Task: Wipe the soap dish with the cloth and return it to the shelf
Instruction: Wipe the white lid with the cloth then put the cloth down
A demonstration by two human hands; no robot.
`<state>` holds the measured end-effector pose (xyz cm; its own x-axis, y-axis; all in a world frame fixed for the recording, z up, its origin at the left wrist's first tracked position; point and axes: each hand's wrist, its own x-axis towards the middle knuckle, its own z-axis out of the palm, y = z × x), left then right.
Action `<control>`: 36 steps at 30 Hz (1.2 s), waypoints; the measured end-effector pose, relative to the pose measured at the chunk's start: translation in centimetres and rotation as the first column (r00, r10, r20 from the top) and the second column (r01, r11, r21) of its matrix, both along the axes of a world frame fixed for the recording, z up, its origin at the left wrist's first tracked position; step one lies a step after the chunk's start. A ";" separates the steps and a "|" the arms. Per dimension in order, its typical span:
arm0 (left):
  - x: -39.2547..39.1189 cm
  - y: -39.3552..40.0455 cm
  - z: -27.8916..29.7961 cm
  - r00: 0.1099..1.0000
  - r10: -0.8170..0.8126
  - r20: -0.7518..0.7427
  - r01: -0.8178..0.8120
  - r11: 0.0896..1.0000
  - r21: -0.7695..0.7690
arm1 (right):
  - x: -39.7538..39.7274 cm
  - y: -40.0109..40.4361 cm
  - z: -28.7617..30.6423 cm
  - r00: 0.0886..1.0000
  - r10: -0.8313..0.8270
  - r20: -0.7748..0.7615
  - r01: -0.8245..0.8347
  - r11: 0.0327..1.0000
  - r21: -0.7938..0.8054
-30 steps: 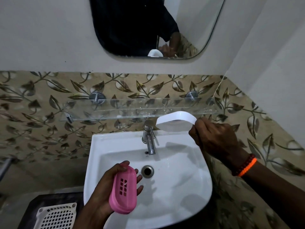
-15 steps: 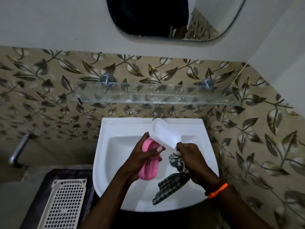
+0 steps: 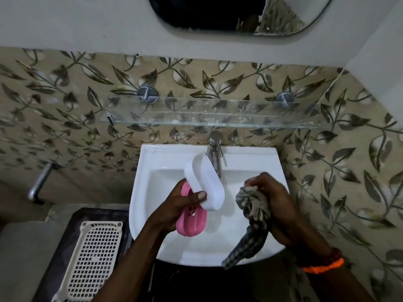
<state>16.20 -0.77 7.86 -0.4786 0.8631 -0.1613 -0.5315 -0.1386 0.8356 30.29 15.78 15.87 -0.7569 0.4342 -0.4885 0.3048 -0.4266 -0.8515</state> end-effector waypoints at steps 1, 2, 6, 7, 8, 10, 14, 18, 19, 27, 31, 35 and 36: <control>0.2 -0.1 0.1 1.000 -0.007 0.006 0.007 1.000 0.002 | 0.0 0.3 0.4 0.999 0.002 -0.050 0.001 0.998 0.062; 0.4 -0.1 0.4 1.000 -0.015 0.004 0.015 1.000 0.008 | 0.0 0.3 0.6 0.995 0.047 -0.091 -0.029 0.980 0.196; 1.0 0.2 1.6 0.997 -0.032 -0.064 0.036 0.998 0.055 | -0.6 -1.4 0.7 0.953 0.300 -0.026 -0.164 0.587 0.793; 1.1 0.4 2.0 0.997 -0.020 -0.079 0.024 0.998 0.050 | -0.7 -1.9 0.3 0.941 0.336 0.030 -0.165 0.378 0.911; 1.2 0.4 2.2 0.996 -0.008 -0.092 0.012 0.999 0.041 | -0.7 -2.6 0.0 0.932 0.346 0.107 -0.164 0.141 0.976; 1.2 0.5 2.5 0.995 0.000 -0.095 0.003 1.000 0.027 | -0.7 -3.6 -0.4 0.932 0.318 0.173 -0.139 -0.125 0.982; 1.3 0.3 2.2 0.998 -0.009 -0.060 0.012 0.999 0.046 | -0.1 -4.3 0.2 0.919 0.338 0.201 -0.321 0.348 0.881; 1.4 0.0 2.5 0.999 -0.029 0.013 0.028 0.997 0.072 | 0.2 -3.6 1.3 0.916 0.390 -0.098 -0.348 0.891 0.292; 1.5 0.0 2.5 0.999 -0.031 0.010 0.030 0.997 0.069 | 0.3 -3.5 1.3 0.915 0.377 -0.141 -0.330 0.904 0.272; 3.2 0.5 2.6 0.995 -0.070 0.069 0.068 0.997 0.028 | 1.4 -3.8 -0.4 0.886 0.374 0.274 -0.285 -0.026 0.958; 4.0 0.4 2.7 0.988 -0.091 0.128 0.096 0.995 -0.027 | 0.7 -3.0 0.6 0.934 0.260 0.246 -0.186 -0.236 0.954; 4.8 0.1 2.8 0.966 -0.089 0.243 0.110 0.991 -0.075 | -0.7 -1.5 2.3 0.976 0.182 0.118 -0.070 -0.253 0.965; 4.7 0.1 2.9 0.962 -0.072 0.262 0.098 0.991 -0.086 | -0.9 -1.9 2.2 0.978 0.182 0.103 -0.062 -0.222 0.973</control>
